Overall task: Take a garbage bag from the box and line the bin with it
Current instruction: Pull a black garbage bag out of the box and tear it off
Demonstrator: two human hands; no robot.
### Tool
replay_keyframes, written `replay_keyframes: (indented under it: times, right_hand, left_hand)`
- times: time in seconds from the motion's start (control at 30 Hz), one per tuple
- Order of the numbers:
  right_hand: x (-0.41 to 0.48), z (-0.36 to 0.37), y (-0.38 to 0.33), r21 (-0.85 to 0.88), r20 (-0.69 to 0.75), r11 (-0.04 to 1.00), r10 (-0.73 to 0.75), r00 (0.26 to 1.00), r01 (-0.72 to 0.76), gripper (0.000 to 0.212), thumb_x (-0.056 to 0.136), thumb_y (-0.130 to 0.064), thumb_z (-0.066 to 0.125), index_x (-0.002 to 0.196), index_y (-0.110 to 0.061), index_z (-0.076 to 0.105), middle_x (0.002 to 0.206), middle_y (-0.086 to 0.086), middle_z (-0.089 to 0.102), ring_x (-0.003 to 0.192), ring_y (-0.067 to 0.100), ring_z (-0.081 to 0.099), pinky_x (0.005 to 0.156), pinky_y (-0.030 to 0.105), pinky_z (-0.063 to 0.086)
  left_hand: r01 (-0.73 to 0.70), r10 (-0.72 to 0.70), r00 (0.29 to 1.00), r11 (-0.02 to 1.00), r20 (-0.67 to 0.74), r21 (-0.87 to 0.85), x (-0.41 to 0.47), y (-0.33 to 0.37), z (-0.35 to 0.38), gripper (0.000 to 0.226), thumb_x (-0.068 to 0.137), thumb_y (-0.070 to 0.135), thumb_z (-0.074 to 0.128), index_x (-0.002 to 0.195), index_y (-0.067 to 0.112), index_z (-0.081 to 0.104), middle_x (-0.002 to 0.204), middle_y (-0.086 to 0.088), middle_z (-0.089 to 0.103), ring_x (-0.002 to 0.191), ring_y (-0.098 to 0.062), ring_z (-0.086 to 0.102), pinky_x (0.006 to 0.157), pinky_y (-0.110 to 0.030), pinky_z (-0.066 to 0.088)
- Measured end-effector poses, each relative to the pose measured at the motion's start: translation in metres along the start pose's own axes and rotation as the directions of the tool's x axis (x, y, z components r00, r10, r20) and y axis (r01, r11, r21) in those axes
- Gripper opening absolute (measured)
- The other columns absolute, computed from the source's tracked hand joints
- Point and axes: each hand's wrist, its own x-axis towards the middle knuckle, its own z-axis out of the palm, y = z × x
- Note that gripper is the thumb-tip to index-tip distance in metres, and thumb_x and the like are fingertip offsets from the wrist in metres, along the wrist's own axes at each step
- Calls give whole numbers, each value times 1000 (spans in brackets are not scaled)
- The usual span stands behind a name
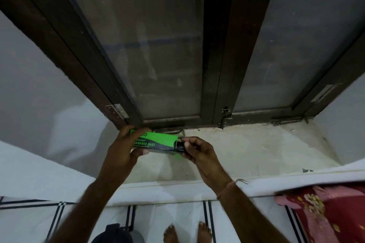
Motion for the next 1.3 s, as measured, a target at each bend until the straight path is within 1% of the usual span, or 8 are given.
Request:
replay_keyframes:
  times: [0.3,0.4,0.47,0.5,0.6,0.8,1.07,1.3]
  right_hand:
    - [-21,-34,-24,71,-251,997,2,968,17,11,93,3,65,101,2,71,97,11,76,96,20,73,91,36,60]
    - [-24,-23,-27,165,-232,986,59,971,-21,8,89,-2,67,96,-1,71,96,11,75,97,22,73,91,37,61]
    - [-26,-12,-26,252,-204,967,86,975,-32,15,81,-6,72,94,0,70,98,14,74,98,25,72,84,34,62]
    - [-27,-6,-25,277,-187,960,99,977,-44,17,79,-8,72,94,0,69,99,15,73,98,27,71,81,33,62]
    - [-35,16,-23,219,-110,971,119,987,-92,17,87,-10,70,99,2,68,107,22,72,103,32,70,84,36,61]
    - [-39,41,-24,-364,1,924,-129,992,121,21,88,-24,78,101,-8,74,98,12,77,90,25,71,73,36,57]
    - [-36,45,-28,-184,-95,979,74,993,-90,22,99,-21,63,85,-5,69,86,19,70,80,29,64,64,30,52]
    - [-31,44,-30,-162,-211,975,114,971,-150,20,107,-17,49,116,-11,65,114,19,74,107,36,70,82,39,59]
  left_hand:
    - [290,-289,957,956,11,-43,-17,-63,64,68,80,-1,78,134,35,53,145,-17,45,129,-34,52,102,-51,50]
    - [261,-228,958,944,-173,201,-19,-49,74,72,77,17,84,143,21,56,150,-19,44,138,-39,41,103,-56,45]
    - [228,-222,931,974,-291,-11,-25,-10,79,59,85,26,78,139,13,57,137,-14,56,126,-29,51,96,-45,49]
    - [217,-295,919,932,-261,-289,-26,14,82,53,90,32,72,138,15,57,133,-8,60,122,-23,56,94,-37,52]
    - [316,-440,894,473,90,-822,-23,57,87,44,98,45,60,136,25,58,130,3,68,123,-16,63,98,-37,54]
    - [325,-503,829,78,245,-942,-13,50,74,40,93,26,68,126,5,65,126,-22,69,121,-35,65,96,-43,57]
    - [362,-492,759,-226,426,-905,-25,53,75,47,95,37,52,135,12,60,130,-18,69,116,-31,68,86,-45,60]
    - [420,-466,773,-135,431,-898,-28,60,79,54,97,42,59,142,11,55,137,-17,64,127,-34,62,110,-57,44]
